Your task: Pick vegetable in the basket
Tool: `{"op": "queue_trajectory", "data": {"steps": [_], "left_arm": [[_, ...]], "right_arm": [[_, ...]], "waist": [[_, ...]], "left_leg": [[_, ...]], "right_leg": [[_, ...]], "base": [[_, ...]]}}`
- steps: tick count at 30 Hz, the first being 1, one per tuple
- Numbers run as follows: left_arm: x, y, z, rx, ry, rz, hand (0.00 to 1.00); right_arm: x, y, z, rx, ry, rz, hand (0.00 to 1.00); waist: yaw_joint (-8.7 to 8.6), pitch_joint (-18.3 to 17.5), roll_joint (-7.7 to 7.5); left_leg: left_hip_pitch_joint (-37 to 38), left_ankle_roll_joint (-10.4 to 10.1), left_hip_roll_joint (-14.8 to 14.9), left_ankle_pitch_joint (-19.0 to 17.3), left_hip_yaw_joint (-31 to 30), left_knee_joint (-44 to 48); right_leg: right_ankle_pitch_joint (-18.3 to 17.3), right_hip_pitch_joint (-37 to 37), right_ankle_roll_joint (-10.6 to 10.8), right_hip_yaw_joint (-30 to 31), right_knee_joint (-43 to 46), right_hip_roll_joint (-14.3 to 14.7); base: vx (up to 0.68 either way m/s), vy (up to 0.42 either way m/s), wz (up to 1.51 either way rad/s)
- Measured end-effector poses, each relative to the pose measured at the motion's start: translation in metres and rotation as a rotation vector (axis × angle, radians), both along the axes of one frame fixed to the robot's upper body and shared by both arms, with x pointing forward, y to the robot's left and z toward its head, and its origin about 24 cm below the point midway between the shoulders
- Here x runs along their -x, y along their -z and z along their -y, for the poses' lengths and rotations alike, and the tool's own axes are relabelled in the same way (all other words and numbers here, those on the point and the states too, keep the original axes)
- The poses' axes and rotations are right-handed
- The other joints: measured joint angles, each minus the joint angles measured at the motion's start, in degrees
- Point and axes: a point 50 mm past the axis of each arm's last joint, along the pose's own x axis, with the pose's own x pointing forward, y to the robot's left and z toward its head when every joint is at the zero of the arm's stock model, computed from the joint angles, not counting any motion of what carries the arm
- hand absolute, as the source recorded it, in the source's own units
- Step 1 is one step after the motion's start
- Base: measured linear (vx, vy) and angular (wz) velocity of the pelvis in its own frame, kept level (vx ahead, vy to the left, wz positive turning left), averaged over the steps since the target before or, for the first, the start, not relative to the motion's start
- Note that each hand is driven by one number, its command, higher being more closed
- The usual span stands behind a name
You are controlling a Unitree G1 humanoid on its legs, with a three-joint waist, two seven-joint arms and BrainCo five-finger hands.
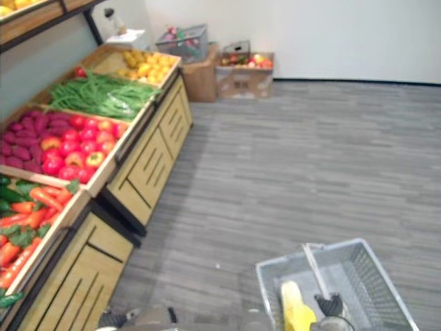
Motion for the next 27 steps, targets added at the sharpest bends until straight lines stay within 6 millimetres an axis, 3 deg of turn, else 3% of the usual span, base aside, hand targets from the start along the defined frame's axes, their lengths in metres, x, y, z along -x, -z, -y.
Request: {"op": "queue_trajectory", "data": {"steps": [1, 3, 4, 7, 11, 15, 17, 18, 20, 24, 25, 26, 27], "left_arm": [[0.0, 0.0, 0.0, 0.0, 0.001, -0.002, 0.0], [0.003, 0.001, 0.002, 0.004, 0.0, -0.011, 0.0], [0.006, 0.002, 0.004, 0.011, -0.001, -0.019, 0.0], [0.003, 0.0, -0.007, -0.02, 0.025, -0.026, 0.0], [0.004, 0.0, -0.013, -0.041, 0.065, -0.048, 0.0], [0.01, 0.002, -0.01, -0.035, 0.085, -0.074, 0.0], [0.009, 0.002, -0.009, -0.037, 0.115, -0.076, 0.0], [0.009, 0.001, -0.009, -0.039, 0.126, -0.075, 0.0], [0.01, 0.002, -0.009, -0.037, 0.119, -0.078, 0.0], [0.012, 0.003, -0.007, -0.02, 0.069, -0.073, 0.0], [0.013, 0.003, -0.006, -0.017, 0.058, -0.073, 0.0], [0.016, 0.003, -0.009, -0.017, 0.026, -0.073, 0.0], [0.017, 0.003, -0.01, -0.019, 0.012, -0.073, 0.0]], "right_arm": [[-0.001, 0.0, 0.0, 0.0, -0.001, 0.003, 1.0], [-0.002, -0.001, 0.0, 0.001, -0.002, 0.009, 1.0], [-0.004, -0.002, 0.002, 0.007, -0.002, 0.013, 1.0], [-0.006, 0.003, -0.009, -0.026, -0.003, 0.01, 1.0], [-0.009, 0.004, -0.011, -0.03, -0.016, 0.008, 1.0], [-0.006, 0.009, -0.012, -0.039, -0.031, -0.034, 1.0], [0.001, 0.012, -0.014, -0.036, -0.048, -0.063, 1.0], [0.008, 0.014, -0.016, -0.04, -0.052, -0.087, 1.0], [0.008, 0.015, -0.016, -0.04, -0.064, -0.096, 1.0], [0.006, 0.015, -0.018, -0.042, -0.07, -0.096, 1.0], [0.005, 0.015, -0.018, -0.041, -0.075, -0.094, 1.0], [0.003, 0.016, -0.022, -0.048, -0.092, -0.092, 1.0], [0.002, 0.016, -0.026, -0.056, -0.092, -0.088, 1.0]], "waist": [[-0.01, 0.0, 0.0], [0.06, 0.0, 0.01], [0.11, 0.2, 0.49], [0.0, 0.8, -2.64], [-0.01, 0.6, -4.04], [0.19, 0.2, -3.08], [-0.27, 0.0, -2.79], [-1.09, 0.2, -2.55], [-1.42, 0.3, -2.51], [-1.43, 0.4, -2.17], [-1.38, 0.4, -1.97], [-1.0, 0.5, -2.27], [-0.72, 0.5, -3.15]], "left_leg": [[0.1, 0.2, -0.9, 0.4, 0.0, -4.0], [1.3, 0.4, -4.3, 4.8, -0.7, -16.6], [2.3, 1.8, -6.0, 9.5, -1.8, -22.4], [3.8, 4.2, -9.6, 7.6, -1.4, -23.4], [4.3, 6.1, -13.1, 4.7, -0.4, -23.3], [8.6, 6.4, -13.9, 2.4, -1.2, -25.7], [11.1, 7.1, -14.2, 1.7, -4.1, -26.5], [11.8, 7.9, -14.2, 1.1, -6.6, -26.6], [13.6, 8.1, -14.1, 1.0, -9.9, -27.3], [15.2, 6.8, -12.2, 0.2, -15.1, -26.9], [15.2, 6.1, -11.1, -0.3, -16.4, -26.4], [14.9, 4.1, -10.0, -1.4, -18.4, -25.3], [14.7, 3.1, -9.9, -2.0, -19.3, -24.8]], "right_leg": [[-0.2, 0.3, 0.4, 0.0, 0.1, -0.2], [-1.1, 0.9, 1.9, 0.3, 0.5, -1.0], [-2.0, 1.0, 3.3, 1.1, 1.3, -0.8], [-1.2, 2.8, 5.4, 4.2, -2.6, -2.8], [0.0, 4.0, 6.3, 6.6, -4.6, -5.5], [3.9, -2.1, 5.4, 12.0, 12.7, -6.6], [11.9, -7.3, 5.3, 14.7, 26.2, -7.0], [11.4, -8.8, 5.6, 15.7, 31.4, -6.8], [5.5, -11.6, 5.4, 16.2, 34.5, -4.8], [2.7, -15.0, 4.0, 16.6, 26.4, -1.2], [2.8, -15.3, 4.0, 16.8, 21.7, -0.4], [3.9, -14.7, 4.6, 19.1, 11.6, 0.3], [5.2, -14.0, 4.8, 20.5, 7.1, 0.2]], "base": [[0.27, 0.14, -0.01], [0.26, 0.179, -0.05], [0.26, 0.225, -0.07], [0.27, 0.194, 0.02], [0.23, 0.202, 0.01], [0.19, 0.158, 0.08], [0.21, 0.086, 0.69], [0.26, 0.011, 0.98], [0.25, -0.045, 0.92], [0.2, -0.161, 0.81], [0.18, -0.307, 0.72], [0.19, -0.34, 0.69], [0.22, -0.482, 0.78]]}}
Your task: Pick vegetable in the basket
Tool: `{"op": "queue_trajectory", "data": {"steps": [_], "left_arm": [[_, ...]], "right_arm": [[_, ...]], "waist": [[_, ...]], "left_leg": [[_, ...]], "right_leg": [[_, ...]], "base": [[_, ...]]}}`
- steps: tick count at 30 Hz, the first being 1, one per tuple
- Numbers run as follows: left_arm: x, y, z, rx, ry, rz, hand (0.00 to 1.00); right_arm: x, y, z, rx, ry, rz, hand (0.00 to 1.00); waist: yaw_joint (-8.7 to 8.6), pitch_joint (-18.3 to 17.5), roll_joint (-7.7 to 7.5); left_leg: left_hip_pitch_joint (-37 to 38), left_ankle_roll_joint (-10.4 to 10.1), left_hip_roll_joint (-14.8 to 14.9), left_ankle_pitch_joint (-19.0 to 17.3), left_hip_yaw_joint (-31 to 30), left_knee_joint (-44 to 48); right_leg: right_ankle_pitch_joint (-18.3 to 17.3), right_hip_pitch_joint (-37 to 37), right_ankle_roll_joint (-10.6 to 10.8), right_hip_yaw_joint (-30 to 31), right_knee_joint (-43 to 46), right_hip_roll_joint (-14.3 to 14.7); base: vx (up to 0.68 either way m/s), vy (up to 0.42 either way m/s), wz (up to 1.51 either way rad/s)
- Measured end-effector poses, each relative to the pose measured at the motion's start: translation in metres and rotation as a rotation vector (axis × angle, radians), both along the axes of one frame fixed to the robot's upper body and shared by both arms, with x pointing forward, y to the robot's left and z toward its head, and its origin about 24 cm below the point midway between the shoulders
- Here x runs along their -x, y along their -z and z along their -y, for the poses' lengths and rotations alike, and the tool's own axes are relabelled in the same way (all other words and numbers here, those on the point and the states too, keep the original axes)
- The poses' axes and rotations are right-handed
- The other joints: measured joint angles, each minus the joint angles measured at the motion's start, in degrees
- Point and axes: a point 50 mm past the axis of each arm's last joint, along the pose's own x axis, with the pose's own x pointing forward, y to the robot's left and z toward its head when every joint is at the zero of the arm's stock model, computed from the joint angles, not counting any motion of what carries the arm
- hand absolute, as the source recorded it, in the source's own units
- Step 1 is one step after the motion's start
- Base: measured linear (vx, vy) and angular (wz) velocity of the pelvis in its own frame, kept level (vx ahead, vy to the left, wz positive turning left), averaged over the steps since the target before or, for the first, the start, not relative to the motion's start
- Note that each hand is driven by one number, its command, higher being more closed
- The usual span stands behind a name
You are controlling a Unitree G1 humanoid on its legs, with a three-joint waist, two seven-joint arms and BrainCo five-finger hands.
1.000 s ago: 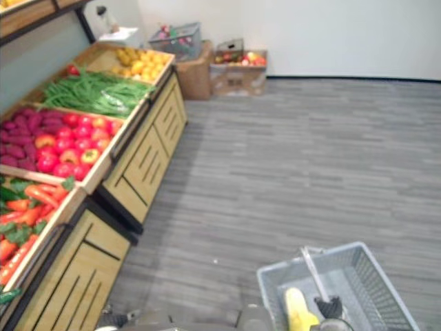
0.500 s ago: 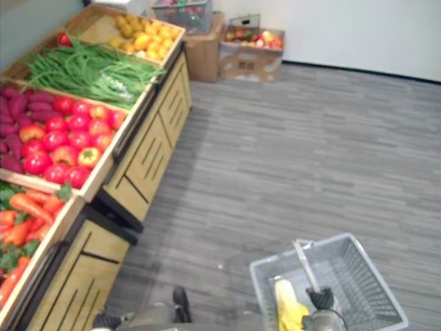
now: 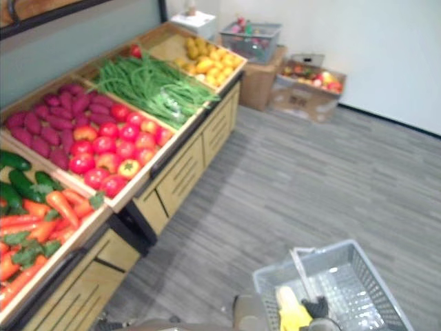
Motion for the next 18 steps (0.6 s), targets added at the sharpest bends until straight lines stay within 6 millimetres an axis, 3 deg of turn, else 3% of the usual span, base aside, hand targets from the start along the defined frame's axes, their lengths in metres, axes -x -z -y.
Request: {"op": "queue_trajectory", "data": {"steps": [1, 2, 4, 6, 10, 12, 13, 15, 17, 18], "left_arm": [[0.003, -0.001, -0.008, -0.015, -0.03, 0.0, 0.0], [0.002, -0.002, -0.011, -0.022, -0.041, -0.001, 0.0], [0.001, 0.0, 0.0, 0.011, -0.075, 0.007, 0.0], [0.003, 0.002, 0.005, 0.028, -0.105, 0.006, 0.0], [0.006, 0.003, 0.006, 0.038, -0.199, 0.018, 0.0], [0.013, 0.004, 0.007, 0.051, -0.254, 0.012, 0.0], [0.013, 0.004, 0.007, 0.058, -0.288, 0.02, 0.0], [0.012, 0.003, 0.005, 0.059, -0.314, 0.03, 0.0], [0.011, 0.001, 0.0, 0.041, -0.33, 0.041, 0.0], [0.01, 0.001, -0.001, 0.036, -0.331, 0.046, 0.0]], "right_arm": [[0.002, 0.004, -0.01, -0.029, 0.004, -0.001, 1.0], [0.003, 0.005, -0.013, -0.039, 0.009, -0.007, 1.0], [0.003, 0.004, -0.012, -0.032, 0.014, -0.001, 1.0], [0.001, 0.001, -0.008, -0.016, 0.008, 0.015, 1.0], [0.001, 0.001, -0.009, -0.021, 0.008, 0.011, 1.0], [0.003, 0.004, -0.01, -0.03, 0.007, -0.005, 1.0], [0.006, 0.006, -0.011, -0.037, 0.009, -0.019, 1.0], [0.014, 0.009, -0.012, -0.046, 0.03, -0.045, 1.0], [0.017, 0.01, -0.008, -0.05, 0.07, -0.053, 1.0], [0.018, 0.01, -0.006, -0.049, 0.08, -0.053, 1.0]], "waist": [[0.7, -0.1, -2.53], [0.89, 0.1, -2.93], [1.21, -0.3, -0.18], [2.03, -0.6, 1.04], [2.44, -1.5, 1.91], [2.25, -2.2, 2.86], [2.01, -2.4, 2.58], [1.55, -2.6, 2.19], [0.7, -3.0, 1.43], [0.66, -3.0, 1.4]], "left_leg": [[-0.1, -2.0, -0.2, -2.0, -1.9, 1.1], [-0.1, -3.3, 0.3, -2.9, -3.0, 1.9], [-1.6, -4.4, 5.4, -3.2, -3.7, 2.8], [-1.6, -6.3, 7.2, -1.4, -5.1, 1.0], [-2.3, -6.5, 8.6, 4.0, -4.9, -1.4], [-4.5, -6.3, 9.5, 5.2, -5.3, 0.2], [-5.8, -6.0, 9.6, 6.1, -5.1, 1.2], [-7.2, -5.3, 9.6, 8.7, -2.2, 1.7], [-8.1, -3.6, 9.3, 14.3, 7.2, -0.8], [-7.9, -3.0, 9.3, 15.3, 9.6, -1.5]], "right_leg": [[3.5, 1.9, 0.0, 3.0, -7.2, -1.3], [4.2, 2.3, 2.3, 2.3, -6.9, -1.2], [0.2, 2.6, -0.1, -2.6, -4.7, 2.4], [-3.9, 0.8, -1.6, -5.1, 0.4, 3.4], [-6.9, 1.5, -3.2, -10.0, 1.5, 3.5], [-6.8, 3.9, -3.1, -13.2, -1.1, 4.0], [-6.4, 5.2, -3.6, -15.1, -2.1, 3.7], [-6.0, 8.0, -4.3, -18.9, -3.5, 3.0], [-5.1, 10.4, -5.3, -22.0, -6.3, 2.0], [-4.8, 11.1, -5.5, -22.9, -7.2, 2.0]], "base": [[0.14, -0.396, 0.63], [0.16, -0.485, 0.85], [0.16, -0.386, 0.72], [0.18, -0.38, 0.58], [0.17, -0.232, 0.61], [0.2, -0.166, 0.69], [0.19, -0.125, 0.98], [0.17, -0.104, 1.09], [0.17, -0.056, 1.18], [0.08, -0.026, 0.97]]}}
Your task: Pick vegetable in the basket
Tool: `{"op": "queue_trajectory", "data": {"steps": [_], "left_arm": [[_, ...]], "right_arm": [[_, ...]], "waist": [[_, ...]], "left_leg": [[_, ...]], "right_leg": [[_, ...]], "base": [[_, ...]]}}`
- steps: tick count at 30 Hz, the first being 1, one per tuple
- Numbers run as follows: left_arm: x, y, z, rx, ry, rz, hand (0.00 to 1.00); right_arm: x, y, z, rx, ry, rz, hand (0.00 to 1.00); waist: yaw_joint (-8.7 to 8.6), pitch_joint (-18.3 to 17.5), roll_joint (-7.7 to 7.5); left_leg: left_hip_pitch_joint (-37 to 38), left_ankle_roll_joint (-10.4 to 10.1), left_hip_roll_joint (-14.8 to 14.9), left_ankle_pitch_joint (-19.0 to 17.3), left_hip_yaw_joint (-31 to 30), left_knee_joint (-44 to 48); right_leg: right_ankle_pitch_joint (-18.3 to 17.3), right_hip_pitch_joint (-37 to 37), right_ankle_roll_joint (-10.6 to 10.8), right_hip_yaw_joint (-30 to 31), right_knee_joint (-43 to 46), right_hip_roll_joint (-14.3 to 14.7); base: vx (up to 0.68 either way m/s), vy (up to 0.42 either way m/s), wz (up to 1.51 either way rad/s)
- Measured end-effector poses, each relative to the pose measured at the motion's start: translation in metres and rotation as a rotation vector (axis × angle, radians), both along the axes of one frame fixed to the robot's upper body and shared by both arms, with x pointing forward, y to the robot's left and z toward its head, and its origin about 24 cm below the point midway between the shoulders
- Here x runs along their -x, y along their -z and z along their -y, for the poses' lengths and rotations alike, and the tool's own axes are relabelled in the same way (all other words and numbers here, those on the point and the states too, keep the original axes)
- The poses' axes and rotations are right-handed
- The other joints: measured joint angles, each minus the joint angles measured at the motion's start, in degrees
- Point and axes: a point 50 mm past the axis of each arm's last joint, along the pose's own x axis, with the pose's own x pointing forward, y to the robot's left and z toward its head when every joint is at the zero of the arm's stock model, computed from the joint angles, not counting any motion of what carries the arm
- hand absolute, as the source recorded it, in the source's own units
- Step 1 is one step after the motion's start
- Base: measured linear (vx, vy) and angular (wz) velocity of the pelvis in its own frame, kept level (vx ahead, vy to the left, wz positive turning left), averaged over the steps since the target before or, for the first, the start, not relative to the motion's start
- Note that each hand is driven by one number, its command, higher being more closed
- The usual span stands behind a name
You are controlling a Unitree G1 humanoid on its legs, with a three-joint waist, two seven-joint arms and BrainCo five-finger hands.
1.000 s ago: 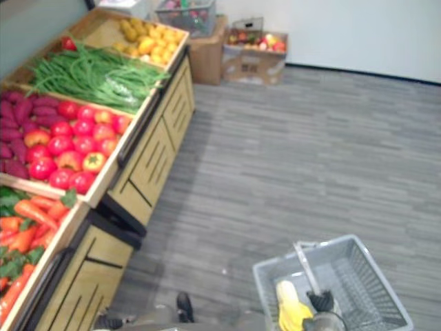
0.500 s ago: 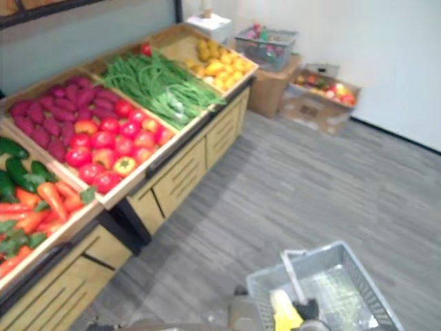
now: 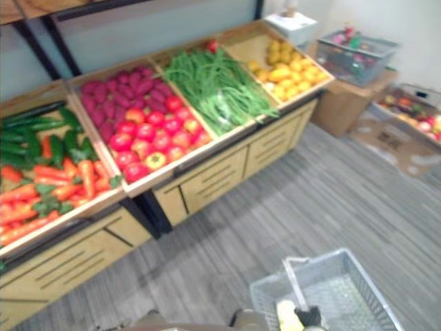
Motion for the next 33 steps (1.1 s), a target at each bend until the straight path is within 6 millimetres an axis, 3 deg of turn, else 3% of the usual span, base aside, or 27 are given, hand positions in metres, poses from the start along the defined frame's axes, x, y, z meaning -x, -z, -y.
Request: {"op": "queue_trajectory", "data": {"steps": [2, 6, 8, 11, 13, 15, 23, 24, 33], "left_arm": [[0.002, 0.0, -0.001, -0.015, -0.009, -0.01, 0.0], [0.003, 0.0, 0.0, -0.016, -0.054, -0.01, 0.0], [0.002, -0.001, -0.002, -0.028, -0.076, -0.003, 0.0], [0.003, -0.001, -0.006, -0.033, -0.139, 0.005, 0.0], [0.006, -0.001, -0.006, -0.032, -0.156, 0.003, 0.0], [0.007, -0.001, -0.008, -0.029, -0.18, 0.006, 0.0], [0.013, 0.0, -0.011, -0.031, -0.182, -0.022, 0.0], [0.002, -0.003, -0.017, -0.044, -0.158, -0.001, 0.0], [0.002, -0.003, -0.018, -0.042, -0.152, 0.0, 0.0]], "right_arm": [[0.001, -0.002, 0.008, 0.013, 0.011, -0.001, 1.0], [-0.009, -0.008, 0.017, 0.04, 0.001, 0.035, 1.0], [-0.01, -0.009, 0.021, 0.049, 0.005, 0.037, 1.0], [-0.009, -0.009, 0.02, 0.047, 0.01, 0.036, 1.0], [-0.007, -0.008, 0.021, 0.047, 0.015, 0.031, 1.0], [-0.003, -0.006, 0.018, 0.036, 0.014, 0.02, 1.0], [0.007, -0.004, 0.017, 0.02, 0.032, -0.003, 1.0], [0.005, 0.001, 0.006, -0.035, -0.035, -0.026, 1.0], [0.005, 0.001, 0.006, -0.047, -0.019, -0.019, 1.0]], "waist": [[0.38, 0.0, 0.21], [0.32, 0.2, 0.93], [0.16, 0.0, 1.97], [0.05, 0.2, 2.11], [0.04, 0.1, 2.65], [0.04, -0.1, 2.63], [-0.15, -1.1, 0.95], [-1.4, -1.9, 0.23], [-1.32, -2.0, 0.19]], "left_leg": [[0.4, 0.1, -0.2, 3.1, 4.4, -3.1], [2.5, 0.6, -0.8, 5.5, 4.7, -9.1], [2.7, 0.5, -1.0, 5.7, 4.7, -10.6], [2.0, 0.2, -1.8, 5.3, 4.5, -10.7], [2.0, -0.5, -1.8, 3.0, 4.6, -10.9], [1.9, -0.7, -2.8, 1.9, 4.6, -10.9], [2.3, -0.4, -5.3, 0.4, 5.6, -11.0], [4.5, -0.8, -5.3, -0.8, 6.5, -11.0], [4.3, -0.8, -5.4, -0.9, 6.0, -11.0]], "right_leg": [[0.1, 2.1, -0.1, -2.5, -2.0, 0.6], [0.1, 2.1, -0.1, -2.9, -2.7, 1.3], [0.3, 1.9, 0.3, -3.2, -2.8, 1.6], [1.2, 1.7, 1.2, -3.4, -3.7, 0.8], [1.4, 1.7, 1.8, -3.4, -4.1, 0.8], [1.8, 1.9, 3.0, -2.4, -5.4, 0.4], [3.1, 2.0, 4.4, 3.6, -7.3, -0.5], [5.2, 5.0, 4.6, 5.4, -11.5, 0.7], [5.2, 5.2, 4.6, 4.9, -11.7, 0.7]], "base": [[0.04, -0.043, 0.71], [-0.02, 0.0, 0.18], [-0.05, 0.043, 0.15], [-0.08, 0.105, 0.11], [-0.11, 0.16, 0.09], [-0.1, 0.183, 0.06], [0.01, 0.078, -0.02], [0.03, 0.01, -0.05], [0.0, 0.0, 0.02]]}}
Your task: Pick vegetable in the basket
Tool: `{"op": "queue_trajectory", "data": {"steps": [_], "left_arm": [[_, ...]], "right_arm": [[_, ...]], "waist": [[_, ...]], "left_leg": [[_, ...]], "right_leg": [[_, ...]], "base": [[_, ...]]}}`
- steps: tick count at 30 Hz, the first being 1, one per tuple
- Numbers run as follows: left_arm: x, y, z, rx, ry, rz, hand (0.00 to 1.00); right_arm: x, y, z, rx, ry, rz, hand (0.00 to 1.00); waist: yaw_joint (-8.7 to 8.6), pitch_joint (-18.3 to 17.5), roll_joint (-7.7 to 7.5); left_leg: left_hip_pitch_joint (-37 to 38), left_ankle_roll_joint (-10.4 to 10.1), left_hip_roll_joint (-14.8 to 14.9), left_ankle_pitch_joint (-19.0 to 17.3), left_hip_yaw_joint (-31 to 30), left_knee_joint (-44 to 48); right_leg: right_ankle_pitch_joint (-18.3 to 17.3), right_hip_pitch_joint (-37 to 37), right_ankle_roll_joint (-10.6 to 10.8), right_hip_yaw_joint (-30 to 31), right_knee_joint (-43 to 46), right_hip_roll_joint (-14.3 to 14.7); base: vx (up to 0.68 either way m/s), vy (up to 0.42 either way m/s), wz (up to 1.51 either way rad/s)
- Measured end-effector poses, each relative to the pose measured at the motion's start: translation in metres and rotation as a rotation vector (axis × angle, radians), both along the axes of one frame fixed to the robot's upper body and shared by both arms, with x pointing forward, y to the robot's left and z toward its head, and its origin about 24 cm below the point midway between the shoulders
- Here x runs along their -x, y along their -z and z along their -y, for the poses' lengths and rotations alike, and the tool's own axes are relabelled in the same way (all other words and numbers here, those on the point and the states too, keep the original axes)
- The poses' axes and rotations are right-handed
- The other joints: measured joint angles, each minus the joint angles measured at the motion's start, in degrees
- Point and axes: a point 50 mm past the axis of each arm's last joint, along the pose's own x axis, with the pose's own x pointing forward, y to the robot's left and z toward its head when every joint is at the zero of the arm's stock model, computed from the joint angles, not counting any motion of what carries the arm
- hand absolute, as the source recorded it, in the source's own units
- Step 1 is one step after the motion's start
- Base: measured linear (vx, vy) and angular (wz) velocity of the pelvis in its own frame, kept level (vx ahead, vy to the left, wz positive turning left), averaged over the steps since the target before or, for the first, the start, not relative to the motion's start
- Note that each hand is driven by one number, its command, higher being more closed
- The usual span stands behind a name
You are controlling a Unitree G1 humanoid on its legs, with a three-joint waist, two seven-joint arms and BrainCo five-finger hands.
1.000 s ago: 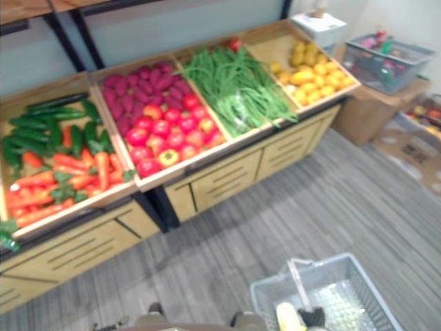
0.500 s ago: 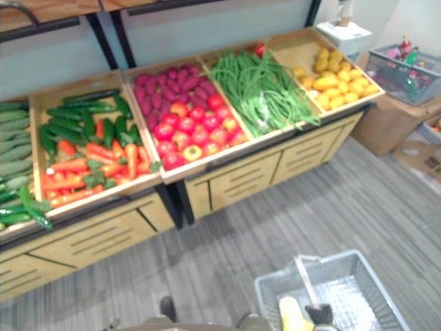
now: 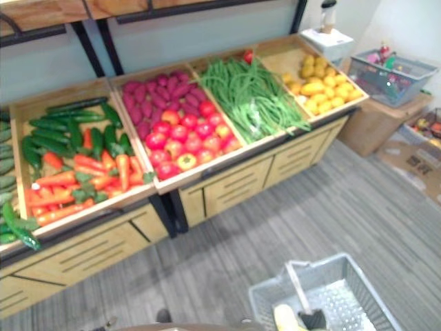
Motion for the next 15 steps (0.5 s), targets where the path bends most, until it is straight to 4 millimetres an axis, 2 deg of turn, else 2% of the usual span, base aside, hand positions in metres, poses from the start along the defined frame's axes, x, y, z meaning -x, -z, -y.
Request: {"op": "queue_trajectory", "data": {"steps": [15], "left_arm": [[-0.005, -0.004, -0.012, -0.019, 0.092, 0.005, 0.0]], "right_arm": [[-0.002, 0.001, -0.002, -0.045, 0.015, 0.017, 1.0]], "waist": [[0.39, 0.0, -0.61]], "left_leg": [[-0.2, 0.1, -0.4, -0.2, -1.3, 0.0]], "right_leg": [[0.0, 0.5, 0.0, -0.6, -0.6, -0.1]], "base": [[0.0, 0.0, 0.02]]}}
